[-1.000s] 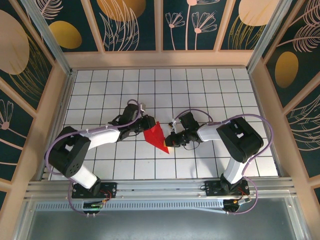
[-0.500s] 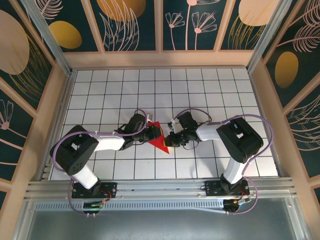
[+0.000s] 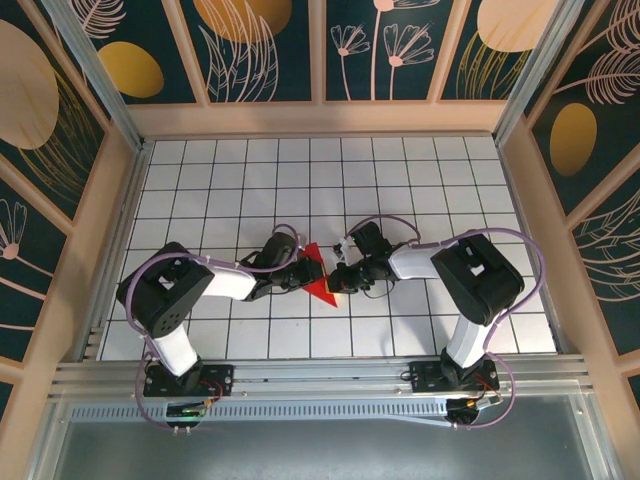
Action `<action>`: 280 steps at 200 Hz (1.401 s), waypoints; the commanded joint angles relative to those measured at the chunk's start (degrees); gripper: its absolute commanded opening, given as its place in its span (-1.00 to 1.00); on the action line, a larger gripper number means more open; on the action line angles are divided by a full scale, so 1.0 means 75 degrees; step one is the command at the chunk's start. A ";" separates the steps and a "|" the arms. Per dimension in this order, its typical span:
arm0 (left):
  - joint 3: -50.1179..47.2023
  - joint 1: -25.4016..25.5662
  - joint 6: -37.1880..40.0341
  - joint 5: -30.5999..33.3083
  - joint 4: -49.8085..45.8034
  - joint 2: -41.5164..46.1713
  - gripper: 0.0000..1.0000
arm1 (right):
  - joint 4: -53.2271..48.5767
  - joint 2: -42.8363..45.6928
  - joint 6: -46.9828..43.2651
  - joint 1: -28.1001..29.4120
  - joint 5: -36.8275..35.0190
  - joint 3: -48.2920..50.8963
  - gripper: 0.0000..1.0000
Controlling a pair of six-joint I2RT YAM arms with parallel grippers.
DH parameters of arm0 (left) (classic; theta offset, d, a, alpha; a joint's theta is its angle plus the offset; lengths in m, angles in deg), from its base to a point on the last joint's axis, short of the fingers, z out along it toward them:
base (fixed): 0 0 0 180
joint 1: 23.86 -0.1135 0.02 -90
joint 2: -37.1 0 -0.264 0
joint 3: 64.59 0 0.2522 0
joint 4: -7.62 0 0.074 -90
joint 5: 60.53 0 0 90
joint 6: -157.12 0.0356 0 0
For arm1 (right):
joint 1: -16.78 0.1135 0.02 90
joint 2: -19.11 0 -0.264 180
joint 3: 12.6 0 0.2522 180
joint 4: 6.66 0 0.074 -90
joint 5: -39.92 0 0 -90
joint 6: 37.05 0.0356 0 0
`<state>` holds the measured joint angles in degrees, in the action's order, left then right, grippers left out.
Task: Fold a paper plane with a square sheet of paper (fold left side to right side)
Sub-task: Fourth fold the wing at the center of the table.
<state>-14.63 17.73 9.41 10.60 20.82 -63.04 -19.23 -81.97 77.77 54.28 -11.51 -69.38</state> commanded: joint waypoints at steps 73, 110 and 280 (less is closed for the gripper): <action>-0.0009 0.0029 -0.0033 0.0985 -0.0851 0.0060 -0.73 | -0.1409 -0.0751 -0.0138 0.0226 -0.1556 0.0118 -1.00; -0.0008 -0.0127 0.0029 0.1062 -0.0963 -0.0012 -0.73 | -0.1793 -0.0807 -0.0384 0.0251 -0.1662 0.0041 -1.00; 0.0161 -0.1842 0.1146 0.0876 -0.1224 -0.0248 -0.73 | -0.2204 -0.0927 -0.0590 0.0323 -0.1755 0.0100 -1.00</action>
<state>-14.25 7.41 13.80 10.32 17.32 -62.60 -23.45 -83.59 74.62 55.59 -13.17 -72.77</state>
